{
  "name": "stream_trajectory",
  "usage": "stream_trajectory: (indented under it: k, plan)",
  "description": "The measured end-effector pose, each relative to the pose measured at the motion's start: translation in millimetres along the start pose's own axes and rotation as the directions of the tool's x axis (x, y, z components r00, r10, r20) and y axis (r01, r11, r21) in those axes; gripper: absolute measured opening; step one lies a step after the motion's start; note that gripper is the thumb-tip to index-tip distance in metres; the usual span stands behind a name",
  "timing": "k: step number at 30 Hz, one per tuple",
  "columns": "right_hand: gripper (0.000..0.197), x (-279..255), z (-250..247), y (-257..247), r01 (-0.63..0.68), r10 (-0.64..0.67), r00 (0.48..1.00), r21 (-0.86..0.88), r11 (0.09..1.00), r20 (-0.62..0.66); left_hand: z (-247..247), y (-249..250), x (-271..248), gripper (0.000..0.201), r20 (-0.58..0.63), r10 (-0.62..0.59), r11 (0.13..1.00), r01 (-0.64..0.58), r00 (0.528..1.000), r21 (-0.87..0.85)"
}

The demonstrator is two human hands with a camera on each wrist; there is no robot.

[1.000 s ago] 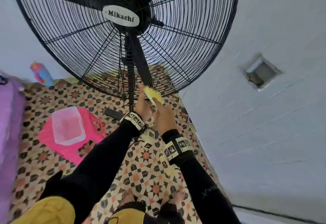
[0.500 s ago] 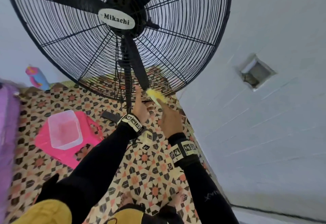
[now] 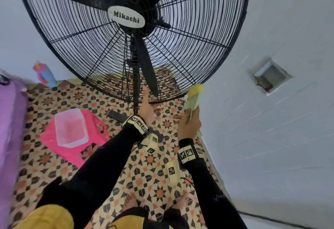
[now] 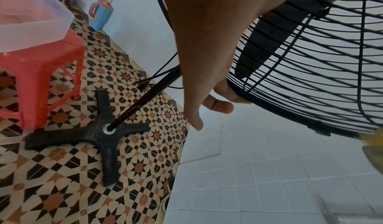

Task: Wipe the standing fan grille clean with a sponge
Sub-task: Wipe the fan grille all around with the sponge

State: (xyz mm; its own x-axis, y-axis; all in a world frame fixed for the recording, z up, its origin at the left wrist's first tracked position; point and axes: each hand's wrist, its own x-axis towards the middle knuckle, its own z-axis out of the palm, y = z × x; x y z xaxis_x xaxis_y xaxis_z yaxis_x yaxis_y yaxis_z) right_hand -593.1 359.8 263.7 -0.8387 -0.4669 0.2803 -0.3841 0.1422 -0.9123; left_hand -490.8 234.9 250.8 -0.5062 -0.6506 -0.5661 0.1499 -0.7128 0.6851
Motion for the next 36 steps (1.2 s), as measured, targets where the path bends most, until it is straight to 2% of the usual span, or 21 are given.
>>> stream_trajectory:
  k: [3,5,7,9,10,13,16,18,21,23,24,26,27,28,30,32,33,35,36]
  plan:
    - [0.049,1.0,13.6,-6.6,-0.123,0.122,0.992,0.078,0.989,0.023,4.8,2.3,-5.1,0.118,0.001,0.011,1.0,-0.011,1.0,-0.018]
    - [0.046,-8.7,26.5,-1.5,-0.138,0.137,0.989,0.012,0.99,0.058,5.4,5.0,-5.8,0.109,0.024,0.01,0.999,-0.009,1.0,-0.036]
    - [0.037,-27.6,32.8,12.3,-0.093,0.103,0.973,-0.055,0.994,0.206,2.7,5.1,-4.3,0.104,0.051,0.013,0.999,-0.011,0.999,-0.046]
    - [0.036,-44.4,31.0,25.0,-0.044,0.067,0.928,-0.07,0.997,0.365,0.2,4.8,-2.8,0.109,0.069,-0.004,0.999,0.008,0.998,-0.047]
    - [0.036,-46.6,28.2,28.9,-0.037,0.065,0.927,-0.082,0.996,0.37,-0.8,3.4,-3.7,0.114,0.088,-0.011,1.0,0.014,0.996,-0.027]
    - [0.028,-27.9,17.7,14.6,-0.154,0.152,0.975,-0.002,0.988,0.162,-3.2,4.6,-4.5,0.104,0.09,0.015,0.999,-0.012,0.996,-0.032]
    - [0.034,5.3,12.1,-4.5,-0.202,0.206,0.978,0.138,0.97,-0.015,-5.2,4.2,-1.1,0.112,0.091,-0.003,1.0,0.005,0.996,-0.021]
    - [0.038,8.9,14.7,-11.4,-0.214,0.219,0.976,0.149,0.966,-0.02,-5.2,4.1,1.9,0.117,0.101,-0.015,1.0,0.017,0.995,-0.018]
    - [0.047,-7.8,22.6,1.1,-0.255,0.249,0.962,0.046,0.966,0.114,-6.9,3.3,4.8,0.125,0.091,-0.017,0.999,0.021,0.996,-0.038]
    - [0.034,-14.8,24.9,19.7,-0.309,0.307,0.918,-0.032,0.951,0.251,-6.6,1.8,5.3,0.121,0.095,-0.007,0.999,0.01,0.995,-0.032]
    - [0.03,-15.3,22.7,24.8,-0.338,0.336,0.901,-0.045,0.94,0.275,-7.3,0.5,7.7,0.12,0.096,0.003,1.0,-0.001,0.995,-0.024]
    - [0.033,-7.2,13.2,10.6,-0.347,0.337,0.92,0.016,0.938,0.202,-7.5,0.3,10.2,0.121,0.1,0.019,1.0,-0.017,0.995,-0.016]
    - [0.032,0.0,7.3,-1.1,-0.354,0.341,0.932,0.106,0.929,0.123,-8.0,0.7,10.3,0.121,0.091,0.019,1.0,-0.017,0.996,-0.014]
    - [0.028,7.8,3.6,-9.1,-0.365,0.363,0.93,0.208,0.907,0.049,-9.1,0.4,10.8,0.122,0.078,0.016,1.0,-0.015,0.997,-0.009]
    - [0.022,20.3,1.4,-18.5,-0.359,0.383,0.923,0.277,0.891,-0.034,-9.4,-0.8,10.9,0.127,0.057,0.015,1.0,-0.015,0.998,0.001]
    - [0.016,20.7,6.1,-19.9,-0.385,0.389,0.921,0.186,0.904,0.015,-7.2,-0.2,8.1,0.13,0.049,0.025,1.0,-0.025,0.998,-0.003]
    - [0.013,16.9,7.8,-17.0,-0.405,0.396,0.913,0.102,0.908,0.099,-6.7,-0.6,8.3,0.129,0.047,0.034,0.999,-0.034,0.998,0.0]
    - [0.011,7.5,7.6,-17.8,-0.444,0.435,0.842,-0.047,0.895,0.321,-5.8,-0.7,8.9,0.126,0.057,0.036,0.999,-0.036,0.998,0.007]
    - [0.011,6.4,6.1,-17.5,-0.452,0.45,0.81,-0.091,0.888,0.376,-5.6,-1.0,8.9,0.124,0.063,0.035,0.999,-0.035,0.997,0.007]
